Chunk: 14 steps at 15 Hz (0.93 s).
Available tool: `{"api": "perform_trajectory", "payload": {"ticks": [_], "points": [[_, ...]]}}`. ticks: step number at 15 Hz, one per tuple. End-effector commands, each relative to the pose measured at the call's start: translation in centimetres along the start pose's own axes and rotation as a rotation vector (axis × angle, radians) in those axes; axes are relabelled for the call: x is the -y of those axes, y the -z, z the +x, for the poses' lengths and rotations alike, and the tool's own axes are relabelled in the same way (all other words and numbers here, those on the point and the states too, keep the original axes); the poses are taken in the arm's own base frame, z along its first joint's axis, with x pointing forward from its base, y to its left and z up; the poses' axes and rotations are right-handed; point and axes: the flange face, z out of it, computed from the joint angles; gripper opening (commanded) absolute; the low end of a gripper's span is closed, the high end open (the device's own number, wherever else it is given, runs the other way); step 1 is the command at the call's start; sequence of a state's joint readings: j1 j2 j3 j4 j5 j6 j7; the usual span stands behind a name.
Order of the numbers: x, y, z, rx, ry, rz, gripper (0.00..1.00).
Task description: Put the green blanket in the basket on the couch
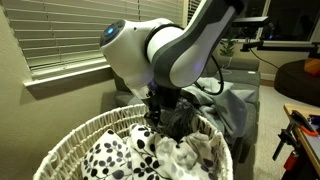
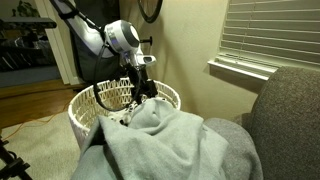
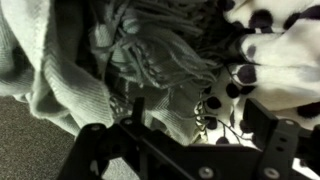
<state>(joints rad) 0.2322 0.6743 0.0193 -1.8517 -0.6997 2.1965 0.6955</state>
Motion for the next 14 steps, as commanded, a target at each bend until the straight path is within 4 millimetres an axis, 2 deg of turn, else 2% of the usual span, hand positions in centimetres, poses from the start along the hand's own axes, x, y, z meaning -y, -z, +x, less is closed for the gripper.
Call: {"api": "perform_trajectory", "payload": {"ticks": [1, 8, 14], "points": [[-0.4, -0.3, 0.0, 0.011, 0.016, -0.061, 1.0], [-3.3, -1.5, 0.9, 0.018, -0.013, -0.134, 1.0], [-2.6, -2.0, 1.4, 0.022, -0.008, -0.131, 1.0]]}}
